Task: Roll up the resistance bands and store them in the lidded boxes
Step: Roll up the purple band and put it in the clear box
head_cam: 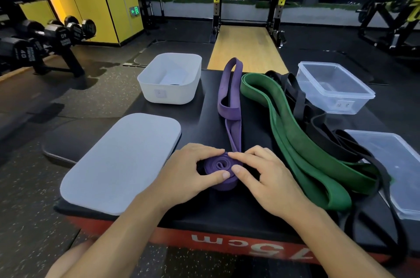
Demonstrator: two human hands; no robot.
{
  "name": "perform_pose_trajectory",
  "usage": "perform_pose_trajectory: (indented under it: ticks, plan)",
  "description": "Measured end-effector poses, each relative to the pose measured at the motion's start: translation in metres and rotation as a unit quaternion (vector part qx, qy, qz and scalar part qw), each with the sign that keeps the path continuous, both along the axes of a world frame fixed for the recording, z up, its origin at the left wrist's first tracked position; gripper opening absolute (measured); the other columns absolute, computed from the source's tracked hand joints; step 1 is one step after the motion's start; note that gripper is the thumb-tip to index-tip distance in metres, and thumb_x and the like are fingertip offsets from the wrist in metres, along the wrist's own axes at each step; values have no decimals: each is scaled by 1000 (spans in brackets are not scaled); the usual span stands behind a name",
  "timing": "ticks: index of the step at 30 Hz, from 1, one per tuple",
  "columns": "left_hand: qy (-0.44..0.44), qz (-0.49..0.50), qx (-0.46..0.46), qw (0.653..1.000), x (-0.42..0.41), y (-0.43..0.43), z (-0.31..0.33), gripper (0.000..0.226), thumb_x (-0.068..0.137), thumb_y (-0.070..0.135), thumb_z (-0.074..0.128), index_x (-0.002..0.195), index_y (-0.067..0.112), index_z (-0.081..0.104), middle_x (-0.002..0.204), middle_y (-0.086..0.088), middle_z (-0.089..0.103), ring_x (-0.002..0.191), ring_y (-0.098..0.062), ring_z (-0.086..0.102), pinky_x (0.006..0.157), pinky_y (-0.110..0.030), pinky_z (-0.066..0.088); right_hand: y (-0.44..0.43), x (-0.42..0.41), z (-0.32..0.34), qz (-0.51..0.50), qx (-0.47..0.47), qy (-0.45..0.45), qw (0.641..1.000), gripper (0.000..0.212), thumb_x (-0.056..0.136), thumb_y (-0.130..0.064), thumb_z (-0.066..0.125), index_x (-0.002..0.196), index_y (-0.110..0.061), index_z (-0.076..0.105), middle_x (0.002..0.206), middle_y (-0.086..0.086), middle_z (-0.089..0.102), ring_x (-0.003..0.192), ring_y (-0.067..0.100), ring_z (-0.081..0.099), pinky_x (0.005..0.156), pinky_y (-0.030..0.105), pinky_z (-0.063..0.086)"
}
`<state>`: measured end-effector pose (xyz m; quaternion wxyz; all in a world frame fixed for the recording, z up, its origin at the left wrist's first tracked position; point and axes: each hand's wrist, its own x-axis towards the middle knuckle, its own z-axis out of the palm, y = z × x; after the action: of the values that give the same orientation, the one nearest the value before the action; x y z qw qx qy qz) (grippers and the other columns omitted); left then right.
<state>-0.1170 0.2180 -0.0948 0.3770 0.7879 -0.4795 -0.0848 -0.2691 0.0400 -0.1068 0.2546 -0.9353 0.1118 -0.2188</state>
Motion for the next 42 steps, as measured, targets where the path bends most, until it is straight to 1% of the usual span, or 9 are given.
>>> perform_pose_trajectory:
  ticks: [4,13,17,21,26,29,33,38,42]
  plan:
    - [-1,-10,-2,1000,0,2,-4,57,85,67,69,137,44,65,123,29,67,122,4,57,105,-30,48,4,-2,0,-5,-53,14,998,50,101,-61,37,141,-39,59,106,-23,50,102,5,50,93,37,50]
    - [4,12,-20,1000,-2,3,-8,53,85,63,73,135,46,66,123,30,67,120,6,59,103,-29,51,-3,4,3,-3,12,24,1000,51,99,-62,36,146,-42,47,104,-24,52,106,4,51,99,38,45]
    - [-3,10,-7,1000,-2,3,-5,51,87,63,72,135,49,62,125,33,65,122,9,55,105,-26,48,-9,19,-1,-16,30,-23,999,42,99,-55,44,130,-36,66,116,-22,51,115,6,54,100,39,49]
    - [-30,-12,17,999,-1,2,-3,51,93,62,64,141,46,57,128,29,64,124,6,53,107,-28,45,-18,41,-6,-22,64,-69,995,16,97,-31,65,112,-33,70,120,-18,51,114,13,57,95,43,52]
    - [-27,-14,19,999,0,2,-3,52,92,65,62,141,46,58,124,27,65,122,4,54,106,-32,46,-34,77,-1,-75,94,-95,988,42,93,-26,73,133,-28,59,123,-11,53,102,9,58,91,42,54]
    - [-19,-13,16,1000,1,2,-3,52,91,66,62,140,47,59,124,28,65,122,4,54,106,-33,46,-46,100,1,-103,114,-94,984,50,91,-24,73,138,-28,56,129,-7,56,114,18,59,101,45,50]
    - [-9,-12,15,1000,2,2,-4,52,91,65,64,139,46,60,123,28,66,122,3,54,105,-33,47,-57,118,4,-106,163,-62,979,51,90,-20,74,137,-32,59,129,-8,66,123,14,59,108,42,47]
    - [-4,-11,8,1000,2,2,-5,53,90,65,64,139,44,62,123,26,67,121,1,57,104,-34,48,-66,130,17,-151,98,-18,983,40,87,-36,77,126,-39,68,106,-17,70,108,14,65,109,47,41]
    - [-4,-10,6,1000,2,2,-5,54,89,65,64,139,44,62,123,26,67,122,1,57,104,-33,48,-66,136,32,-193,99,-16,976,31,97,-51,62,115,-30,76,104,-9,75,109,19,65,107,46,40]
